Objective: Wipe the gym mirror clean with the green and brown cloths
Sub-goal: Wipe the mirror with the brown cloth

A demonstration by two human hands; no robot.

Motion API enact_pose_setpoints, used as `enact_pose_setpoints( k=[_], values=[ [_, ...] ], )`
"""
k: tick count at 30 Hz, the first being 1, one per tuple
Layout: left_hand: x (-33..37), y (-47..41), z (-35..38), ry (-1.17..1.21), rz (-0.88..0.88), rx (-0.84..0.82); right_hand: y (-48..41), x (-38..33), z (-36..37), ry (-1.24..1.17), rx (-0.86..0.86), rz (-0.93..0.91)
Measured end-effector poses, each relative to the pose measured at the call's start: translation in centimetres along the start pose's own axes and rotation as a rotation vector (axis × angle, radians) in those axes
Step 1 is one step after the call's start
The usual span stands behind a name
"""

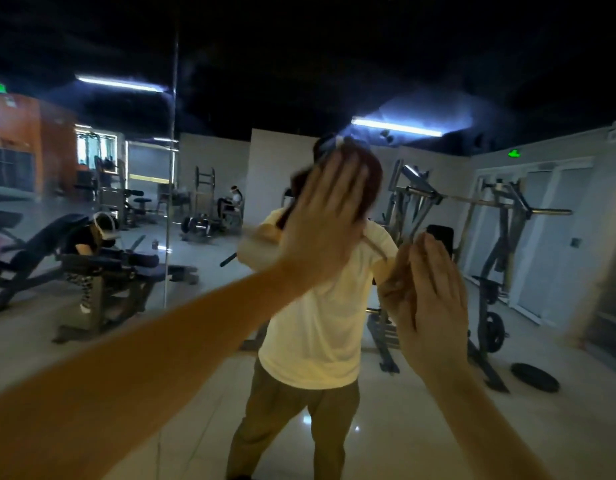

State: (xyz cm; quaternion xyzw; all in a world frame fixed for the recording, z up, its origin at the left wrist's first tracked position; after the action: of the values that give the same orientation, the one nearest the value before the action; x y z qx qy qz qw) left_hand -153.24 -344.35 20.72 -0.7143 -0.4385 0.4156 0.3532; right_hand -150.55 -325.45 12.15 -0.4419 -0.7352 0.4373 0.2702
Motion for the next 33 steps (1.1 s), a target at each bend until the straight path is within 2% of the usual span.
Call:
enact_pose_setpoints(
  k=[5, 7, 9, 10, 13, 16, 18, 20, 23, 25, 27, 30, 32, 33],
  values=[
    [5.9, 13.7, 6.3, -0.155, 0.408, -0.299, 1.6, -1.5, 1.8, 0.043, -0.069, 0.007],
    [4.6, 18.2, 6.9, -0.273, 0.587, -0.388, 2.5, -2.3, 2.6, 0.058, -0.118, -0.008],
    [1.2, 19.4, 6.1, -0.312, 0.62, -0.428, 3.3, -2.8, 3.1, 0.051, -0.14, -0.039],
    [-1.0, 19.0, 5.4, -0.308, 0.554, -0.409, 3.5, -3.0, 3.4, 0.041, -0.139, -0.047],
    [-8.1, 17.0, 2.8, -0.212, 0.141, -0.294, 3.8, -4.1, 4.3, 0.036, -0.115, -0.009],
    [-11.5, 17.9, 1.2, -0.051, -0.211, -0.108, 4.0, -5.4, 5.0, 0.042, -0.118, 0.046],
    [-10.1, 20.4, 2.3, 0.042, -0.333, -0.029, 4.5, -5.7, 5.2, 0.053, -0.14, 0.034],
    [-6.5, 23.3, 5.0, 0.124, -0.351, -0.051, 5.5, -5.5, 5.1, 0.059, -0.188, -0.016],
    [-0.2, 27.3, 8.6, 0.131, -0.245, -0.161, 8.3, -4.4, 4.4, 0.038, -0.268, -0.09],
    [3.8, 28.9, 10.3, 0.091, -0.114, -0.266, 10.4, -2.6, 3.5, 0.042, -0.292, -0.098],
    [8.1, 29.7, 12.1, 0.069, 0.159, -0.416, 12.4, -0.1, 2.5, 0.062, -0.313, -0.061],
    [12.4, 30.3, 13.4, -0.089, 0.669, -0.621, 14.3, 3.8, 1.2, 0.079, -0.346, 0.02],
    [12.0, 29.3, 12.7, -0.201, 0.785, -0.616, 14.3, 6.0, 0.3, 0.09, -0.322, 0.108],
    [11.0, 28.5, 12.0, -0.201, 0.753, -0.532, 14.1, 6.8, 0.0, 0.092, -0.299, 0.156]
  ],
)
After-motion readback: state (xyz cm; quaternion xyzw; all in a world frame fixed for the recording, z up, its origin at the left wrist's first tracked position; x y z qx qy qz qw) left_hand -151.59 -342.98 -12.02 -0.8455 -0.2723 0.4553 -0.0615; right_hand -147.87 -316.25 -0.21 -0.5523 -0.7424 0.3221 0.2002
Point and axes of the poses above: each hand's wrist, its own y-axis away from the middle knuckle, its own z-axis out of the palm, x = y × z, the point moved 4 cm from there along -y, towards the middle knuckle, and after that the axes turned 12 degrees about -x, right-handed, at the moved point
